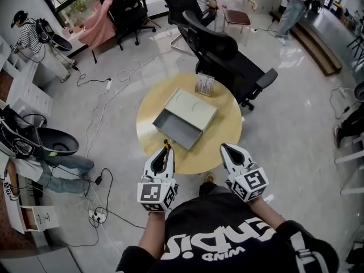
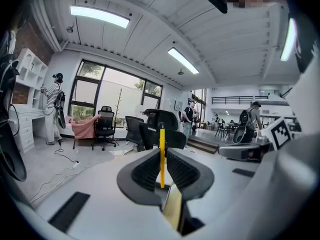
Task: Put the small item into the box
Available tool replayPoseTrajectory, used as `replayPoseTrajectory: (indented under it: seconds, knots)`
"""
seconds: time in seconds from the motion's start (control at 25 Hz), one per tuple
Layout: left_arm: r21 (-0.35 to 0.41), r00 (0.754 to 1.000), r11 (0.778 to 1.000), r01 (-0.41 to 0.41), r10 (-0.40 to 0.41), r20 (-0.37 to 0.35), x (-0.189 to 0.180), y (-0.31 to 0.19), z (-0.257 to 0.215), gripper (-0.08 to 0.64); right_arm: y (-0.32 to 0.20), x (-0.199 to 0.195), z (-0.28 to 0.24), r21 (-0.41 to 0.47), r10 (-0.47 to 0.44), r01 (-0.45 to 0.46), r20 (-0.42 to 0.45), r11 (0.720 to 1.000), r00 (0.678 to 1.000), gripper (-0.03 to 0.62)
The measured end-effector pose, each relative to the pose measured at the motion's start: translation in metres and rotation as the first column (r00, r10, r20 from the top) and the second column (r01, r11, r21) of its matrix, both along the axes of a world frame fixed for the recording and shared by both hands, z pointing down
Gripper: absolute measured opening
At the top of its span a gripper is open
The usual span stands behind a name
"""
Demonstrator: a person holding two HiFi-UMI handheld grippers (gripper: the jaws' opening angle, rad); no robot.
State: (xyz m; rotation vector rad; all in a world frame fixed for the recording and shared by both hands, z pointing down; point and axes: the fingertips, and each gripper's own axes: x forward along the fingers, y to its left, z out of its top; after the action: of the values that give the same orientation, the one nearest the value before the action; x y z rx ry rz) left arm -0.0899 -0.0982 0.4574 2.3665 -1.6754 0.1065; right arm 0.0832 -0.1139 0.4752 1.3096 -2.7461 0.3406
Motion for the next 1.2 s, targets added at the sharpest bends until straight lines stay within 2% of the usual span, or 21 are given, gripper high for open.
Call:
replayPoseTrajectory:
  seconds: [0.28,0.48,0.72,0.84,1.2]
  knots:
    - [-0.026,0.998,0.998,0.06,-0.06,0.007,0.005,-0.043,0.007,0.048,-0.055,0.005,0.0,-0.013,-0.054,0.054,0.015,0.998,0.998,0.003]
    - [-0.06,0.998,0.996,0.068,-0.067,0.008,0.002,-0.06,0.014,0.048,-0.077,0.001,0.004,-0.033,-0.066,0.067,0.031,0.997,0.997,0.003]
    - [-0.092,0.999,0.995,0.037,-0.037,0.009,-0.003,-0.084,0.02,0.048,-0.093,-0.007,0.003,-0.047,-0.062,0.064,0.033,0.997,0.998,0.003]
    - [-0.136,1.0,0.991,0.002,0.001,0.021,-0.006,-0.1,0.035,0.048,-0.101,-0.012,-0.001,-0.043,-0.054,0.055,0.03,0.998,0.998,0.003]
    - [-0.301,0.995,0.95,-0.08,0.093,0.029,-0.01,-0.134,0.11,0.048,-0.109,-0.019,-0.002,-0.046,-0.016,0.017,0.025,0.999,1.0,0.003]
